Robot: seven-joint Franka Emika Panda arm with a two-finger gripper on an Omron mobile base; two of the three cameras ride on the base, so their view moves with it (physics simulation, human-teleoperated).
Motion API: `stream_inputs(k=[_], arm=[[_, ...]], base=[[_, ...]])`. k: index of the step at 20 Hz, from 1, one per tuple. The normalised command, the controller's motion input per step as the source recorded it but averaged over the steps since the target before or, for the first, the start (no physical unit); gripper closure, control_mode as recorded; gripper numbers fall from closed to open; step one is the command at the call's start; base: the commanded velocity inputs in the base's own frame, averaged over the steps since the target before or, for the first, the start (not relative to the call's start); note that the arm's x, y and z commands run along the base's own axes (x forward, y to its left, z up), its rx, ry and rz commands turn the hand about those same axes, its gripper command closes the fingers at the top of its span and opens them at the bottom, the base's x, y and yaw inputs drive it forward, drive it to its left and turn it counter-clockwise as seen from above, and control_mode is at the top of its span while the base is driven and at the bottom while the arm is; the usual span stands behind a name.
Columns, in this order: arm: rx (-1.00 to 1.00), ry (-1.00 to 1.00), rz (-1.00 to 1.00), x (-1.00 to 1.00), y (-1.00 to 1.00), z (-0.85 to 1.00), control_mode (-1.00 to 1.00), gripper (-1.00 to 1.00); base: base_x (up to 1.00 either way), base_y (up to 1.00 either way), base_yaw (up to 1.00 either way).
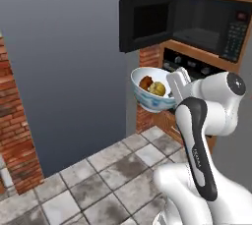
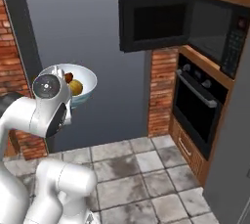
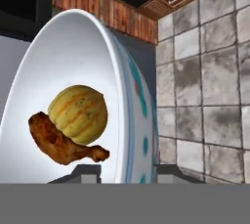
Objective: The microwave is finished heating the chicken drumstick and squash. Take the bowl containing the food and place it on the dining counter.
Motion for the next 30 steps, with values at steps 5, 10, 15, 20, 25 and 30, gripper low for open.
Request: stream_inputs(k=[5,10,15,20,25,30], arm=[[0.00,0.00,0.00,0.00,0.00,0.00,1.00,1.00],[0.00,0.00,0.00,0.00,0.00,0.00,1.00,1.00],[0.00,0.00,0.00,0.00,0.00,0.00,1.00,1.00],[0.00,0.00,0.00,0.00,0.00,0.00,1.00,1.00],[0.00,0.00,0.00,0.00,0.00,0.00,1.00,1.00],[0.00,0.00,0.00,0.00,0.00,0.00,1.00,1.00]], base=[[-0.63,-0.38,0.98],[-0.44,-0.26,1.00],[-0.20,-0.14,1.00],[-0.09,-0.09,1.00],[-0.09,-0.37,0.96],[-0.07,-0.22,0.87]])
